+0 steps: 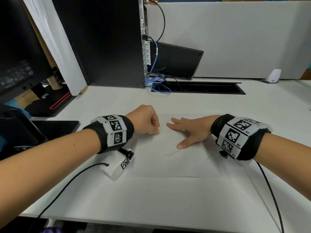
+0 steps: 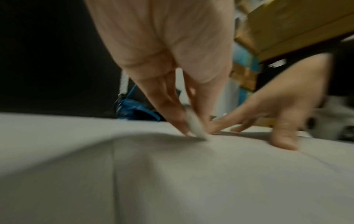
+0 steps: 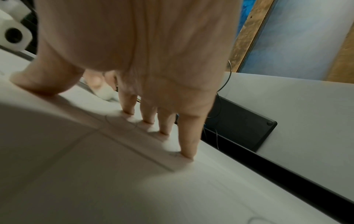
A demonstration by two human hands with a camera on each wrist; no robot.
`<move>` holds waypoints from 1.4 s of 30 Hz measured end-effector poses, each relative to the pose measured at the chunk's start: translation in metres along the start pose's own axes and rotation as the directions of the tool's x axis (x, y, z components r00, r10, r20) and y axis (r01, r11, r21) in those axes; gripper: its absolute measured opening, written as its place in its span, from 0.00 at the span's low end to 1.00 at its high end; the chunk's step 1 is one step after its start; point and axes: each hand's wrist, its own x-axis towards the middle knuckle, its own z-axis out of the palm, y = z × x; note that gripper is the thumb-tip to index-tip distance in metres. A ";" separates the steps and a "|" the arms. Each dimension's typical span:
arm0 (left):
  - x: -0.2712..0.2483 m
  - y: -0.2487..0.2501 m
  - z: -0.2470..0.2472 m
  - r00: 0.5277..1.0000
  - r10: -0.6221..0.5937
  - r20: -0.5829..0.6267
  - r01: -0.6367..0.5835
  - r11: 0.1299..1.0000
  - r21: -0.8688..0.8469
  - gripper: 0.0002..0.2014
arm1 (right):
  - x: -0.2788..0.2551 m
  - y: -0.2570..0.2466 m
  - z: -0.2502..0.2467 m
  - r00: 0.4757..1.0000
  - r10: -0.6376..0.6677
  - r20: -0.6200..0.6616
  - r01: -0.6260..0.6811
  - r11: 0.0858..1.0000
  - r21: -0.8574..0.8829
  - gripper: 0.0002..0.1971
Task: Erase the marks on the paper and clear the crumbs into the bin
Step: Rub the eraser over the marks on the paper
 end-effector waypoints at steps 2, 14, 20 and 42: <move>-0.004 0.003 0.002 0.998 0.026 0.056 -0.025 0.999 -0.032 0.10 | 0.001 0.002 0.001 1.000 0.005 0.005 -0.005 1.000 0.015 0.44; -0.001 -0.008 -0.001 0.999 -0.048 -0.019 0.039 0.935 -0.352 0.25 | 0.005 -0.014 -0.014 0.898 -0.070 -0.434 0.197 0.947 0.253 0.09; 0.004 -0.023 -0.004 0.936 -0.064 0.347 -0.002 0.982 0.186 0.45 | 0.010 -0.005 -0.016 0.913 0.035 -0.406 0.090 0.954 0.285 0.15; -0.005 0.006 0.010 0.965 -0.108 0.239 0.020 0.939 0.343 0.43 | 0.019 -0.009 -0.012 0.946 0.039 -0.323 0.125 0.874 0.470 0.10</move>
